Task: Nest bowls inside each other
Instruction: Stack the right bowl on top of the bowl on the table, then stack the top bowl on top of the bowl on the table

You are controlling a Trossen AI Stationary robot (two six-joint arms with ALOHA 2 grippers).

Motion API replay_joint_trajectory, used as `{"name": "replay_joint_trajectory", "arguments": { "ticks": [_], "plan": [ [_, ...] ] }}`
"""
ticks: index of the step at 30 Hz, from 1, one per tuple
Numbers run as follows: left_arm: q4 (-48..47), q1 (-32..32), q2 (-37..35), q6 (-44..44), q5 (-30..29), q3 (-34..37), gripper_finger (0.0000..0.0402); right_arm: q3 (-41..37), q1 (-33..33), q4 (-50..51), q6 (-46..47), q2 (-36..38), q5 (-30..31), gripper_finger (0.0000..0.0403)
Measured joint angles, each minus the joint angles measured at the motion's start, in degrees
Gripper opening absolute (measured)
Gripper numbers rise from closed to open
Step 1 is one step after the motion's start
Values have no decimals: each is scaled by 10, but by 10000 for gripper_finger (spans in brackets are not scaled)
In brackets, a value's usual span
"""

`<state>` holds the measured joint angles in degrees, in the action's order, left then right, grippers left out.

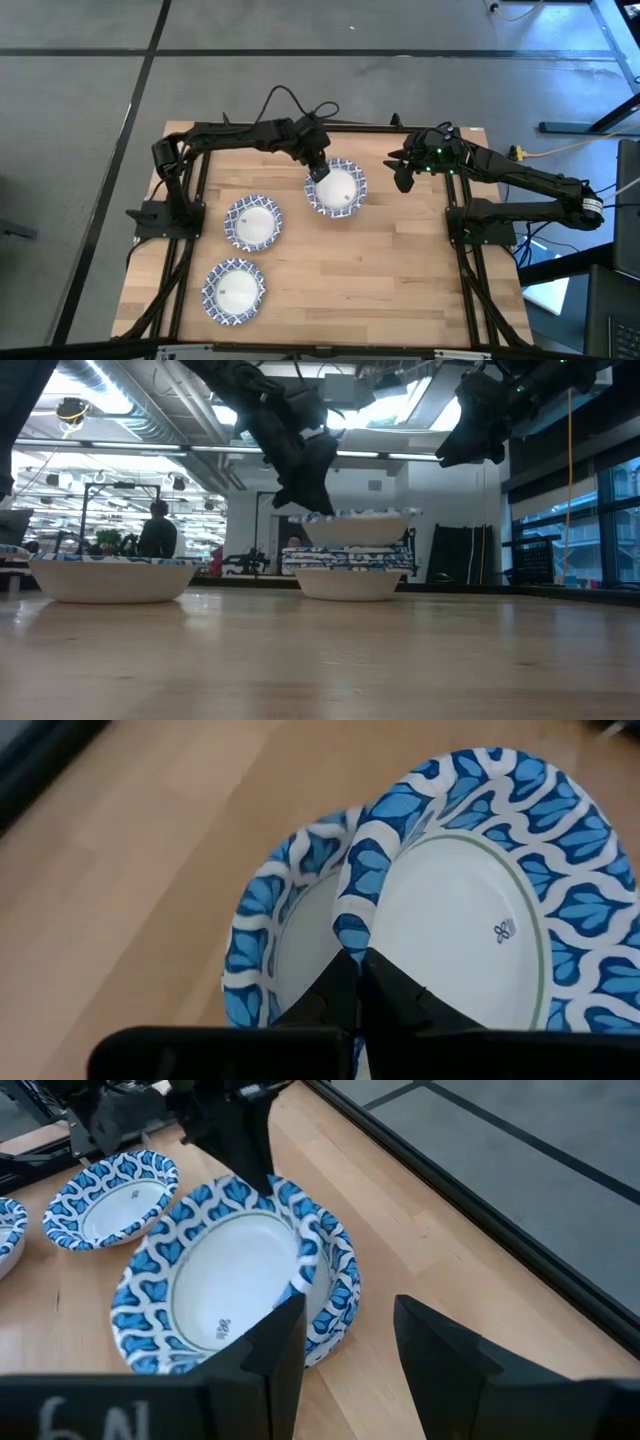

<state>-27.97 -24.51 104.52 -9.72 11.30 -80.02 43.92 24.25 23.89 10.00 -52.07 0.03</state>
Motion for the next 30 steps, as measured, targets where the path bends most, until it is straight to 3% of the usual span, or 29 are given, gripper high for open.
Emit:
{"name": "replay_joint_trajectory", "arguments": {
  "ticks": [15, 25, 30],
  "plan": [
    [-11, 4, 33, 25, -58, 1, 12, 0, 0, 3, 2, 0, 0, 154],
    [-6, 3, 33, 27, -67, 1, 117, 0, 0, 4, 1, 0, 0, 154],
    [-14, 3, 25, 59, -59, 1, 132, 0, 0, 4, 0, 0, 0, 154]
  ]
}}
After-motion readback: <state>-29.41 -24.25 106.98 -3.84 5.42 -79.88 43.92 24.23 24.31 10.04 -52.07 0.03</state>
